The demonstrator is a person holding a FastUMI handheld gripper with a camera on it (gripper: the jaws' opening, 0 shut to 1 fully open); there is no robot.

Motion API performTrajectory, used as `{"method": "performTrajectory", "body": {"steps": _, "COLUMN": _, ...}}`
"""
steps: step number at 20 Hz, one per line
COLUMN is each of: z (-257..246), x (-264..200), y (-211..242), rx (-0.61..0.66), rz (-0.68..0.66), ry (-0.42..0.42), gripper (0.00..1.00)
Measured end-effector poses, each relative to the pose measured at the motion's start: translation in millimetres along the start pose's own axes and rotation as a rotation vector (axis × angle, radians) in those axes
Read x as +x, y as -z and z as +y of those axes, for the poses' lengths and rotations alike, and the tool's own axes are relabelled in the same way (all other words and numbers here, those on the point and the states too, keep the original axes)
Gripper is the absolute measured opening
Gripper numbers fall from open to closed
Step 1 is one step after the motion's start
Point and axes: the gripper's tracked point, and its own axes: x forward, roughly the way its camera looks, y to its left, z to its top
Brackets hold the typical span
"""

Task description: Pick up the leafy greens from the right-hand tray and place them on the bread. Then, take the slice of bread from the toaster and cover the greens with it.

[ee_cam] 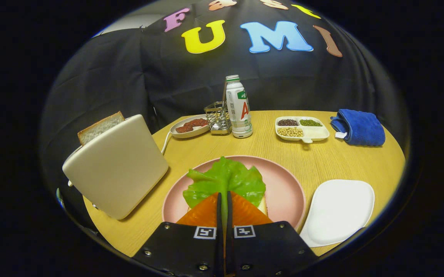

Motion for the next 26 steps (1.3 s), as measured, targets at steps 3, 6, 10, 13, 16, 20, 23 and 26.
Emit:
{"method": "performTrajectory", "body": {"steps": 3, "z": -1.2, "x": 1.7, "y": 3.9, "rx": 0.009, "rz": 0.018, "ry": 0.004, "gripper": 0.03}}
{"method": "performTrajectory", "body": {"steps": 6, "z": -4.3, "x": 1.6, "y": 3.0, "rx": -0.003, "rz": 0.012, "ry": 0.022, "gripper": 0.14}}
{"method": "performTrajectory", "body": {"steps": 10, "z": -5.2, "x": -5.7, "y": -4.7, "rx": -0.066, "rz": -0.026, "ry": 0.068, "gripper": 0.63}}
{"method": "performTrajectory", "body": {"steps": 13, "z": 1.5, "x": -17.7, "y": -20.3, "rx": -0.098, "rz": -0.084, "ry": 0.087, "gripper": 0.68}}
{"method": "performTrajectory", "body": {"steps": 16, "z": 15.2, "x": -31.3, "y": -35.7, "rx": -0.094, "rz": -0.119, "ry": 0.073, "gripper": 0.68}}
{"method": "performTrajectory", "body": {"steps": 20, "z": 36.8, "x": -46.1, "y": -55.0, "rx": -0.106, "rz": -0.163, "ry": 0.087, "gripper": 0.68}}
{"method": "performTrajectory", "body": {"steps": 23, "z": 72.1, "x": -52.8, "y": -73.8, "rx": -0.087, "rz": -0.207, "ry": 0.031, "gripper": 0.68}}
{"method": "performTrajectory", "body": {"steps": 26, "z": 113.7, "x": -58.2, "y": -95.1, "rx": -0.09, "rz": -0.25, "ry": -0.03, "gripper": 0.68}}
